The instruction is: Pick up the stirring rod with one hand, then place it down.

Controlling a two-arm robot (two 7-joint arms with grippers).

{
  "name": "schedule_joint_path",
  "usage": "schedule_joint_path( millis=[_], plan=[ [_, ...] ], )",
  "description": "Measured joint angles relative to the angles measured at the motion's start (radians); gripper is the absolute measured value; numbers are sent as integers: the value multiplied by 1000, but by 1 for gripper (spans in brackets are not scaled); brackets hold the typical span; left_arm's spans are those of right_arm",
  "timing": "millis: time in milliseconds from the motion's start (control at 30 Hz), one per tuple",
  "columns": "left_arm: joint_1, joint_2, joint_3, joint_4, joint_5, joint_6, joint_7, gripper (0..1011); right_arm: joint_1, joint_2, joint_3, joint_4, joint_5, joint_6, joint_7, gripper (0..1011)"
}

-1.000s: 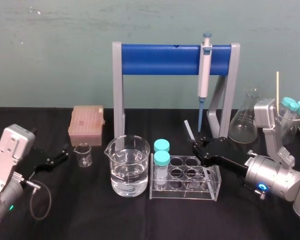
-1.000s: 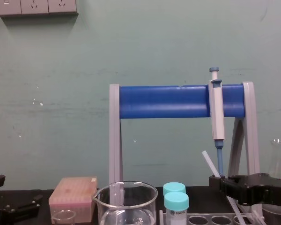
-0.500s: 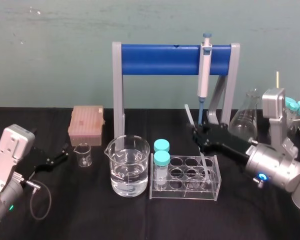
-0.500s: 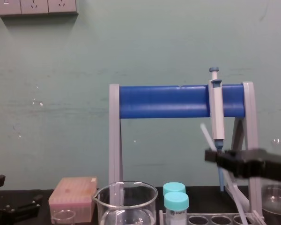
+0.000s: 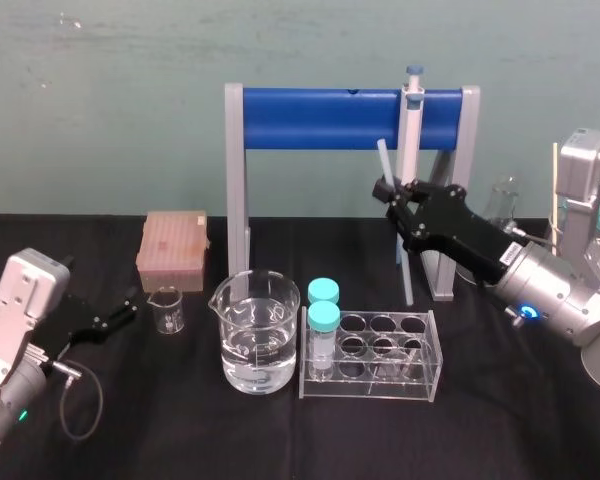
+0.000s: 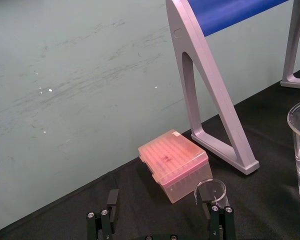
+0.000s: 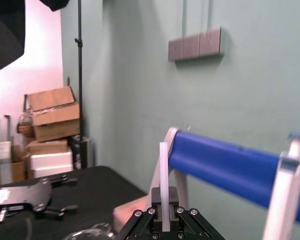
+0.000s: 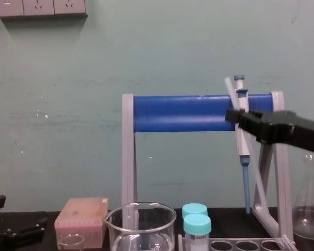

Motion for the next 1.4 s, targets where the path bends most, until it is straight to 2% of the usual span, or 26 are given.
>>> schedule_joint_path(
  millis=[67, 167, 267, 300, 400, 433, 500, 600, 800, 967, 1400],
  plan=[
    [0, 0, 0, 0, 0, 0, 0, 1000, -1, -1, 4, 0, -16, -33, -5, 72],
    [0, 0, 0, 0, 0, 0, 0, 1000, -5, -7, 16, 17, -54, -119, -7, 72],
    [0, 0, 0, 0, 0, 0, 0, 1000, -7, -15, 25, 37, -68, -173, -1, 72],
    [0, 0, 0, 0, 0, 0, 0, 1000, -7, -23, 30, 53, -73, -207, 6, 72],
    [0, 0, 0, 0, 0, 0, 0, 1000, -8, -38, 38, 86, -76, -265, 26, 72],
    [0, 0, 0, 0, 0, 0, 0, 1000, -8, -38, 38, 86, -76, -265, 26, 72],
    [0, 0, 0, 0, 0, 0, 0, 1000, -11, -50, 46, 115, -63, -300, 58, 72],
    [0, 0, 0, 0, 0, 0, 0, 1000, -15, -56, 51, 130, -49, -303, 77, 72],
    [0, 0, 0, 0, 0, 0, 0, 1000, -33, -61, 63, 142, -13, -257, 105, 72],
    [0, 0, 0, 0, 0, 0, 0, 1000, -42, -61, 73, 136, -5, -233, 100, 72],
    [0, 0, 0, 0, 0, 0, 0, 1000, -40, -60, 71, 135, -5, -235, 98, 72]
  ],
)
